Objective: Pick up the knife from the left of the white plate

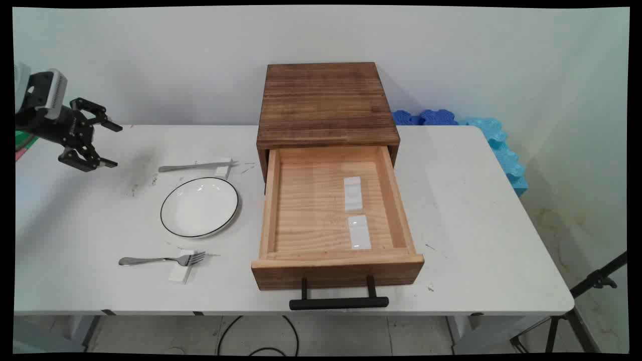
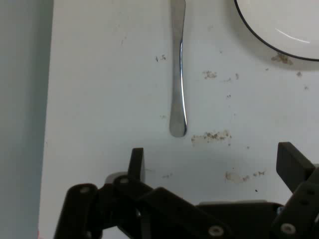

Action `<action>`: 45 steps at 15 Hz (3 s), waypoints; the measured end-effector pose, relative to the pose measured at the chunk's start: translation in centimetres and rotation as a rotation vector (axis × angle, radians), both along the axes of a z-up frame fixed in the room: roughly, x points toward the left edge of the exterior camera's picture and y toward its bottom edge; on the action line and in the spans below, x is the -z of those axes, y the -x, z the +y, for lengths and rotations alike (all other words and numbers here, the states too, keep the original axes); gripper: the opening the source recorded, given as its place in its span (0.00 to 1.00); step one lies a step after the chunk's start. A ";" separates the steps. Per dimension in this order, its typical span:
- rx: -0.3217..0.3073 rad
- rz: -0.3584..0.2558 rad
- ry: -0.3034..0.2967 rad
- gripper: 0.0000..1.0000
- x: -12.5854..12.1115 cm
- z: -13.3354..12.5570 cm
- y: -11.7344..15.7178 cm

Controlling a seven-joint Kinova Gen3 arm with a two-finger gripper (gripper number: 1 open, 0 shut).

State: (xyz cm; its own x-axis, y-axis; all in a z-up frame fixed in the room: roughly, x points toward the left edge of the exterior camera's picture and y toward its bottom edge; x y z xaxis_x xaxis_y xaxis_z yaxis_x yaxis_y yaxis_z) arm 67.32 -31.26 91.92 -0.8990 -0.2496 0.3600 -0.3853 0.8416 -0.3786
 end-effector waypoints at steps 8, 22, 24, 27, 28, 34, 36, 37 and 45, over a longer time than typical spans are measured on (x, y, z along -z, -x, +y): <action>-0.025 0.031 -0.006 1.00 -0.6 -0.9 0.6; -0.120 0.114 -0.030 1.00 -0.2 -7.1 4.1; -0.128 0.128 -0.040 1.00 0.4 -8.5 4.8; -0.131 0.144 -0.064 1.00 1.6 -10.6 5.9; -0.129 0.146 -0.069 1.00 1.8 -10.9 6.1; -0.085 0.137 -0.121 1.00 4.0 -13.7 7.3; -0.069 0.128 -0.135 1.00 4.5 -14.3 7.5; -0.059 0.122 -0.144 1.00 4.8 -14.7 7.5; 0.005 0.082 -0.195 1.00 6.8 -16.8 7.4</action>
State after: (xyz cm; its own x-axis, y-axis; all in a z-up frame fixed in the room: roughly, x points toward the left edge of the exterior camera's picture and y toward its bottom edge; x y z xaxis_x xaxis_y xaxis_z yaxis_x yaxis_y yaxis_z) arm 59.87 -48.06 85.16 -0.8698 -0.3177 0.3776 -0.4041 0.8977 -0.1755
